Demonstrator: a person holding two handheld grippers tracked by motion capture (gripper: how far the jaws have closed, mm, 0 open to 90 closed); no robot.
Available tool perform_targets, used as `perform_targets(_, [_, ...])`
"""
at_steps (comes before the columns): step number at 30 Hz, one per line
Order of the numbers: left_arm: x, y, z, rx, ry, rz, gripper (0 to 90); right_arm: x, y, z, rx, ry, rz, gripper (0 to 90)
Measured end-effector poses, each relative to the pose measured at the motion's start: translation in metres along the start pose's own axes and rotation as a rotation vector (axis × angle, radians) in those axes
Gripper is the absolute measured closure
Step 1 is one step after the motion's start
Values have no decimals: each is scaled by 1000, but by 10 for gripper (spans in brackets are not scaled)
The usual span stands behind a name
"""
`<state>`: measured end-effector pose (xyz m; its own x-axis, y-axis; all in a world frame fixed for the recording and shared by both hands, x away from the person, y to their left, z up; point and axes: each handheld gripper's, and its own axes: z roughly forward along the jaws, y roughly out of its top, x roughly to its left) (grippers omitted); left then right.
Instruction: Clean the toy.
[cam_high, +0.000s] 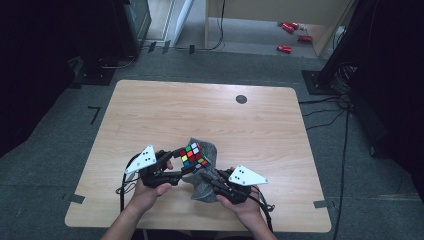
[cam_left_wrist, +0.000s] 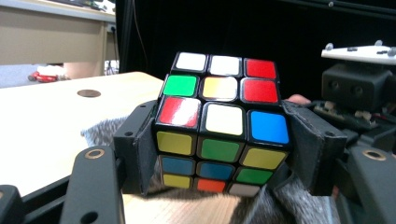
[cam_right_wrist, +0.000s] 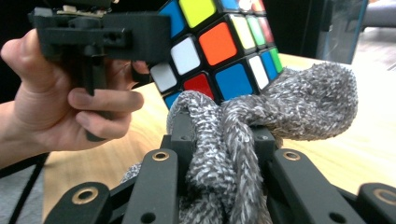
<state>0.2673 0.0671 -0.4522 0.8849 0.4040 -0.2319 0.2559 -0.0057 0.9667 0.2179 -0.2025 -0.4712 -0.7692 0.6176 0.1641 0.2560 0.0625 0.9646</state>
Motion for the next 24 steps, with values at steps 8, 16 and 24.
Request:
perform_targets(8, [5,0,1,54,-43,-30,343,1,3,-4,10,-29,-49,719])
perform_targets(16, [7,0,2,75,-66,-46,342,2,6,-7,11,-42,-93,719])
perform_targets(24, [6,2,0,50,-71,-62,346,1,10,-11,-25,-38,-105,718])
